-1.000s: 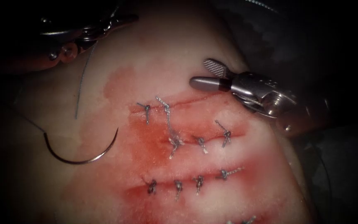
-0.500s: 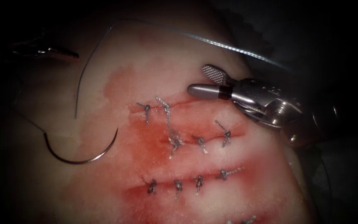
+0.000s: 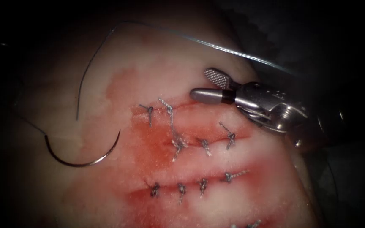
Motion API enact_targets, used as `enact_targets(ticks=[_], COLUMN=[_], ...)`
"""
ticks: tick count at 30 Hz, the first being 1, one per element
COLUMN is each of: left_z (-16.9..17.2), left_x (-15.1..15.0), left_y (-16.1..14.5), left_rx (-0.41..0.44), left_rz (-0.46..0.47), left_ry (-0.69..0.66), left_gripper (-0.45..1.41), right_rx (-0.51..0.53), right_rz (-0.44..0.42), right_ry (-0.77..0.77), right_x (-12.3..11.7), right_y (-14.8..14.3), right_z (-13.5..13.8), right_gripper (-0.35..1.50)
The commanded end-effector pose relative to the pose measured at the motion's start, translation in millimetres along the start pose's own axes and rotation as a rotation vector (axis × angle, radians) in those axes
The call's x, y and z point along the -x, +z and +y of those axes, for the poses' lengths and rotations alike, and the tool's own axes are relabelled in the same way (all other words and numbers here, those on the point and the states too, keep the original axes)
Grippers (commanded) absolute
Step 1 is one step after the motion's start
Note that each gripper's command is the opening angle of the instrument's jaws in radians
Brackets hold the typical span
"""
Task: Wound Closure
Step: Grab the other tail end of the thread on the bottom half of the wound using the left gripper
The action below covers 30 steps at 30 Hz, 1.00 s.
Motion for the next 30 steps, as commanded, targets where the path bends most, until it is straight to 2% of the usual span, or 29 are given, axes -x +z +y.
enact_targets(ticks=[1,2,4,5,7,9,10,11,13,15,16,19,23,25,27,30], left_z=[-0.9,-2.7,-5.5,-8.5,-10.7,-12.7,-12.9,-12.8,-12.2,-11.2,-10.0,-7.1,-4.6,-3.8,-3.3,-2.8], left_x=[0.3,-0.3,-1.6,-3.2,-4.0,-3.9,-3.7,-3.6,-3.6,-3.8,-4.2,-3.7,-3.7,-4.3,-4.9,-5.8], left_y=[0.9,1.5,2.8,5.0,7.5,12.0,13.6,14.8,16.7,18.7,20.8,24.2,25.5,26.4,27.1,28.2], left_rx=[-0.056,-0.122,-0.209,-0.28,-0.319,-0.378,-0.381,-0.371,-0.339,-0.314,-0.291,-0.223,-0.195,-0.177,-0.172,-0.172], left_rz=[-0.001,0.015,0.043,0.064,0.066,0.062,0.045,0.036,0.028,0.031,0.062,0.152,0.175,0.182,0.192,0.222], left_ry=[-0.11,-0.2,-0.185,-0.135,-0.057,0.147,0.281,0.359,0.439,0.577,0.754,1.055,1.196,1.273,1.297,1.369], left_gripper=[0.54,0.56,0.59,0.66,0.79,0.77,0.79,0.77,0.96,0.94,0.93,0.89,0.67,0.67,0.76,0.78], right_rx=[0.005,0.005,0.005,0.004,0.004,0.004,0.004,0.004,0.004,0.003,0.006,0.008,0.013,0.017,0.02,0.019], right_rz=[0.0,0.0,-0.001,-0.001,-0.001,-0.001,-0.001,-0.001,-0.001,-0.002,-0.002,-0.003,-0.002,-0.001,0.0,0.0], right_ry=[0.001,0.001,0.001,0.001,0.0,0.0,0.0,0.0,0.0,0.0,-0.001,-0.003,-0.004,-0.004,-0.004,-0.005], right_x=[-0.5,-0.5,-0.5,-0.6,-0.6,-0.6,-0.6,-0.6,-0.7,-0.7,-0.8,-1.2,-1.3,-1.3,-1.4,-1.4], right_y=[0.6,0.6,0.6,0.7,0.7,0.7,0.7,0.7,0.8,0.8,0.9,1.1,1.2,1.2,1.2,1.3], right_z=[0.3,0.3,0.3,0.3,0.3,0.4,0.4,0.4,0.4,0.4,0.5,0.7,0.8,0.9,0.9,0.9], right_gripper=[1.36,1.36,1.36,1.36,1.36,1.36,1.36,1.36,1.35,1.35,1.35,1.35,1.35,1.35,1.35,1.35])
